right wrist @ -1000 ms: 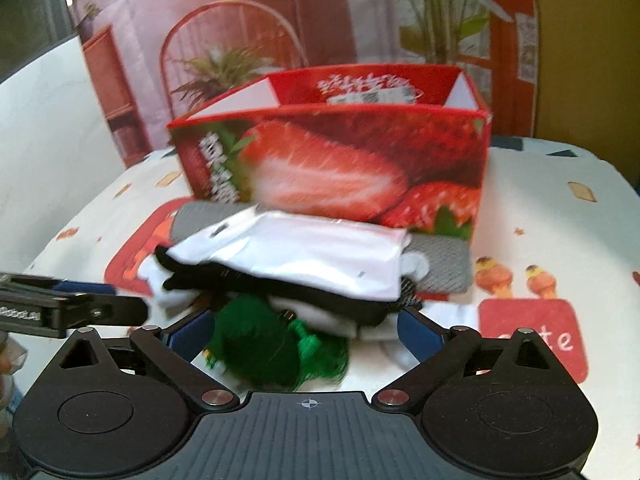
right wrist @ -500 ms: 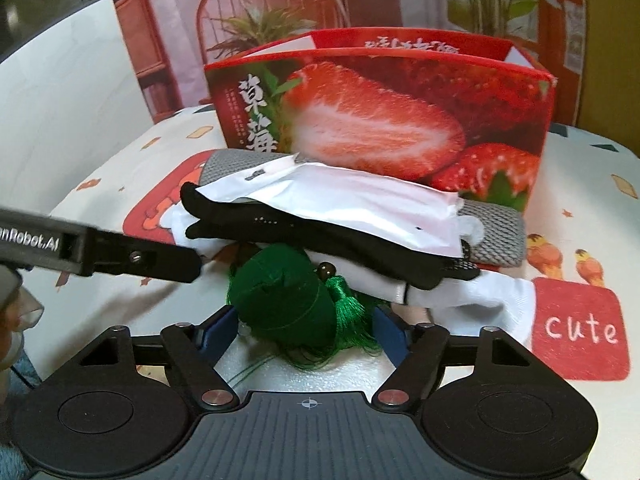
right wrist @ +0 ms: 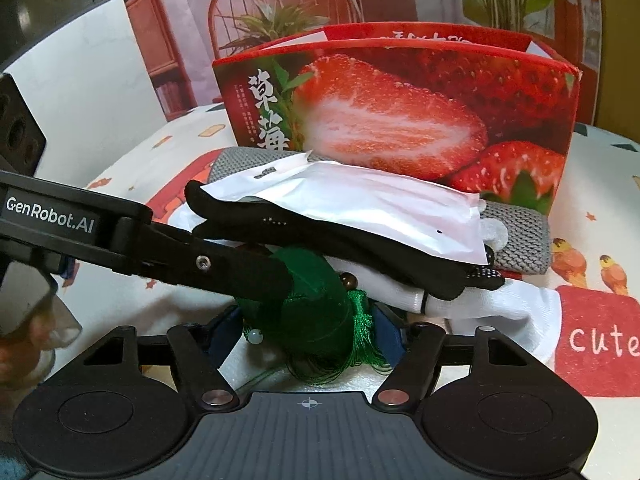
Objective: Organize soft objects
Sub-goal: 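Close the left gripper on the green pouch while the right gripper grips it too, then lift the green pouch into the red box and open both grippers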
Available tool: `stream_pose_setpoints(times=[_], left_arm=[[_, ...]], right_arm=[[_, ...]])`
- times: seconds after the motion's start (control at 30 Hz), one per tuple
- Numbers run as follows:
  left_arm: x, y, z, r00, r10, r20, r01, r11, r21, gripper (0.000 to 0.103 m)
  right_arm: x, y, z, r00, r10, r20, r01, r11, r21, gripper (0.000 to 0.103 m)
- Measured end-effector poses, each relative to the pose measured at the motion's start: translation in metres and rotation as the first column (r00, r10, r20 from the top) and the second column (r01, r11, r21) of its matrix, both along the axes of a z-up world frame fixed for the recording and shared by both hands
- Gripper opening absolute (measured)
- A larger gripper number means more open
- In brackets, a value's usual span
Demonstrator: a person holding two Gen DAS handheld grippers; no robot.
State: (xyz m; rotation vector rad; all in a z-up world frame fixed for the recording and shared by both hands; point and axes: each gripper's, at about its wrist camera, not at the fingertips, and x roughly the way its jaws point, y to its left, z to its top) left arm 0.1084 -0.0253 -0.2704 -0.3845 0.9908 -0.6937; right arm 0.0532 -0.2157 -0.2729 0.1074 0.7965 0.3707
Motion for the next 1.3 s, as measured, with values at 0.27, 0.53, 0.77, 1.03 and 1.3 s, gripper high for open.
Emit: stream_pose_setpoints(times=[0.27,0.53,0.77,1.03,1.3], left_arm=[[-0.007,0.005,0.013,0.999,0.007,0.034,-0.007,1.000,0.005,0.057],[-0.020,0.014,0.052,0.991,0.042,0.128,-0.043,0.999,0.010,0.057],[-0.022,0.023,0.101,0.969,0.081,0.235,-0.081,0.997,-0.007,0.056],[-0.006,0.023,0.160,0.933,0.105,0.343,-0.101,0.994,-0.029,0.056],[0.021,0.017,0.198,0.904,0.115,0.411,-0.104,0.993,-0.049,0.056]], right_arm=[[-0.003,0.002,0.013,1.000,0.007,0.010,-0.007,1.000,0.026,0.061],[-0.008,0.009,0.044,0.996,0.025,0.084,-0.029,0.999,0.046,0.060],[0.000,0.017,0.091,0.982,0.051,0.180,-0.059,0.997,0.041,0.060],[0.026,0.019,0.150,0.957,0.051,0.284,-0.070,0.996,0.058,0.060],[0.063,0.016,0.197,0.934,0.057,0.352,-0.076,0.996,0.040,0.060]])
